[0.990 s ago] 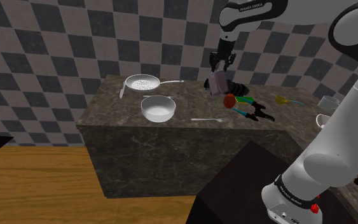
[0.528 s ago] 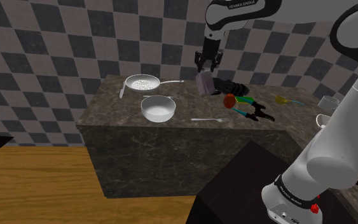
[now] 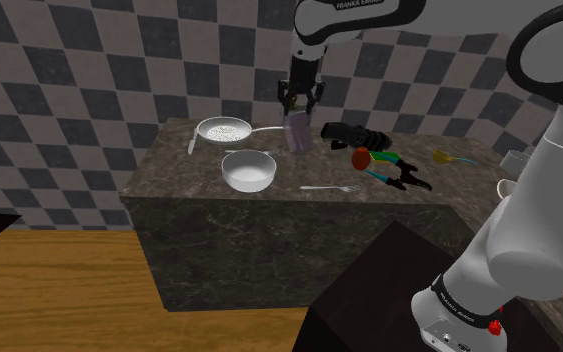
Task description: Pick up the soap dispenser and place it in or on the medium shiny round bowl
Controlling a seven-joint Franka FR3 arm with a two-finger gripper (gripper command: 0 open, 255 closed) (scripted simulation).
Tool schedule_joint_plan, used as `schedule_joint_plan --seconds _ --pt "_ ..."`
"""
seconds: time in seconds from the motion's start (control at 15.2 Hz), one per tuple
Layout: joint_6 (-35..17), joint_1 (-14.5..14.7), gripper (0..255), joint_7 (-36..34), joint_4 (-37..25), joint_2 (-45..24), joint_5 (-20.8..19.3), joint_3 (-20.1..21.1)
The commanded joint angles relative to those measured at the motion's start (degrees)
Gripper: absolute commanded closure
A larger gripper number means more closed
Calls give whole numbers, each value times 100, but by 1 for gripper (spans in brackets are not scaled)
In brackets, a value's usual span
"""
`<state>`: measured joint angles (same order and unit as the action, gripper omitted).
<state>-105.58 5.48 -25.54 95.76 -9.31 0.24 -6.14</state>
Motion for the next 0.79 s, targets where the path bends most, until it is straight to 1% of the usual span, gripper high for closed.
schedule_joint_plan --seconds 0.0,0.33,0.59,0.66,0.73 --pt "47 134 255 -243 -184 -138 -5 98" --pt "282 475 255 -813 -885 -610 -29 320" --pt "544 752 255 -1242 -1638 -1105 -60 469" --pt "588 792 255 -1300 -1760 -1184 -65 486" --pt "509 794 255 -1301 -1676 -1179 -65 485"
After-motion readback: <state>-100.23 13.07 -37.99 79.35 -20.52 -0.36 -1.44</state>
